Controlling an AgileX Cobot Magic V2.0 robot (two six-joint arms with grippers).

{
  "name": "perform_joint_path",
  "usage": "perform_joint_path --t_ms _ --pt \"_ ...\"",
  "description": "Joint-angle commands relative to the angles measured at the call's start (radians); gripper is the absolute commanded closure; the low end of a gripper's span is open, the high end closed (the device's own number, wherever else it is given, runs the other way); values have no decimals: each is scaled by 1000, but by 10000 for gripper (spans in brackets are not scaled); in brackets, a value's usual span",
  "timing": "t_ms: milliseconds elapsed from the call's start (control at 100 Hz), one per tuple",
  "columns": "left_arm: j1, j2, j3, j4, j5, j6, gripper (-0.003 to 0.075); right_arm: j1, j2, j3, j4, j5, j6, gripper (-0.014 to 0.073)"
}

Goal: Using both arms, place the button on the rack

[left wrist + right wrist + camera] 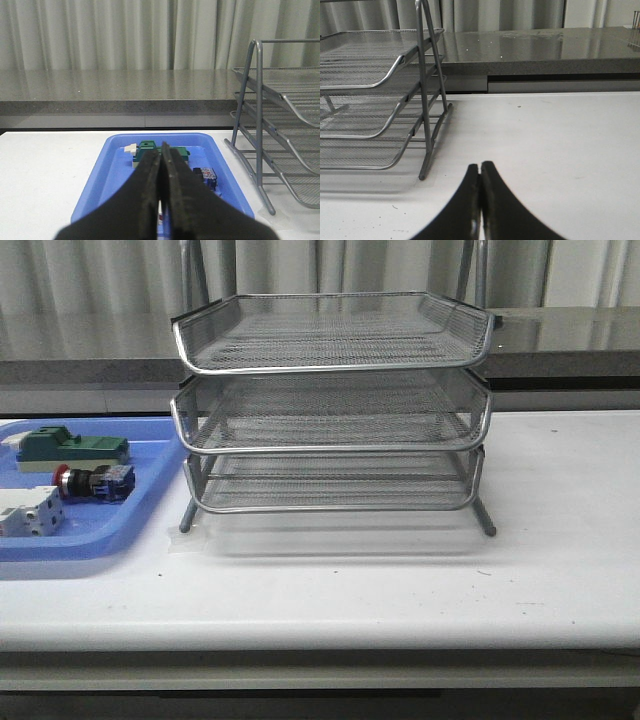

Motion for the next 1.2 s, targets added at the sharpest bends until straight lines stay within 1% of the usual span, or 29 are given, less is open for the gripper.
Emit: perform_joint_path --t_ms 0,730,920,1020,1190 --pt "0 -31 47 -2 -81 -8 740 -7 -22 -13 0 -88 -6 653" --pt "0 -31 47 -2 -81 -8 740 -7 -22 -13 0 -88 -6 653" --pt "0 -31 47 -2 -81 -8 740 -7 -22 -19 0 -150 -6 653" --pt "0 -31 47 -2 -81 -8 740 -7 -22 -54 8 -110 -6 653" --pt "0 -31 47 -2 -81 -8 740 -7 18 -173 38 19 -6 653"
